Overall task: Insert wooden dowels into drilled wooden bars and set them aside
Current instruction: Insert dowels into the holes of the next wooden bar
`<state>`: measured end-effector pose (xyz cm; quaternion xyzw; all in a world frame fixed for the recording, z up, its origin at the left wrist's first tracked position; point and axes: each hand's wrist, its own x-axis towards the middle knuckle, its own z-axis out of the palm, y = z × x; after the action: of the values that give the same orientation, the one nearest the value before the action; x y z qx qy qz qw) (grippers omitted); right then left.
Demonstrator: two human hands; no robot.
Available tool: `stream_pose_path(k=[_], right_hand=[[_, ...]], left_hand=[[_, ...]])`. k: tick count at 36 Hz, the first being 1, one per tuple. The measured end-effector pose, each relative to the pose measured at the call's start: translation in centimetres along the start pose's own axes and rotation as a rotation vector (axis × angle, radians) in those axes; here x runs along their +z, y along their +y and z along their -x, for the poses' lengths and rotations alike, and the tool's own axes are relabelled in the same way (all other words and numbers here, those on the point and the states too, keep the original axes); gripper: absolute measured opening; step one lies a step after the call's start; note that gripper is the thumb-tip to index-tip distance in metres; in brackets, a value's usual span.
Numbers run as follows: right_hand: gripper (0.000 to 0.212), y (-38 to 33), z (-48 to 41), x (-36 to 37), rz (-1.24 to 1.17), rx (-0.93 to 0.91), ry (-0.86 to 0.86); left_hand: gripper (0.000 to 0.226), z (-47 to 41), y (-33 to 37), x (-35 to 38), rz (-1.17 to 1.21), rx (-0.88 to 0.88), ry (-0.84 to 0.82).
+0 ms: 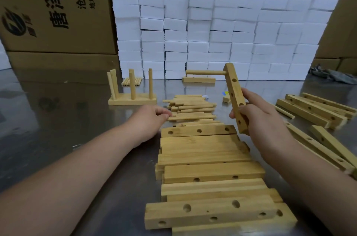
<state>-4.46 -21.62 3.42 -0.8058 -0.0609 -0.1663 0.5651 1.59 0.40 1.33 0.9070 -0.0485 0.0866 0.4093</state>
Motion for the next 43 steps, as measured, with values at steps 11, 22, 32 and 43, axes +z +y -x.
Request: stream_pose_path(k=[11, 22, 32, 43], right_hand=[[0.052, 0.0, -0.2, 0.1, -0.069, 0.028, 0.021], [0.049, -0.5, 0.2, 0.1, -0.064, -0.051, -0.038], [0.049, -0.3, 0.2, 0.1, -0.027, -0.086, -0.069], [0.049, -0.4, 0.4, 0.1, -0.037, -0.113, -0.095]], left_hand=[[0.03, 2.2, 4.2, -0.5, 0.302, 0.223, 0.096], [0.028, 3.5, 5.3, -0.1, 0.246, 0.28, 0.08], [0.02, 3.4, 4.9, -0.2, 0.095, 0.344, 0.112], [0.022, 3.5, 4.5, -0.1, 0.124, 0.412, 0.105]])
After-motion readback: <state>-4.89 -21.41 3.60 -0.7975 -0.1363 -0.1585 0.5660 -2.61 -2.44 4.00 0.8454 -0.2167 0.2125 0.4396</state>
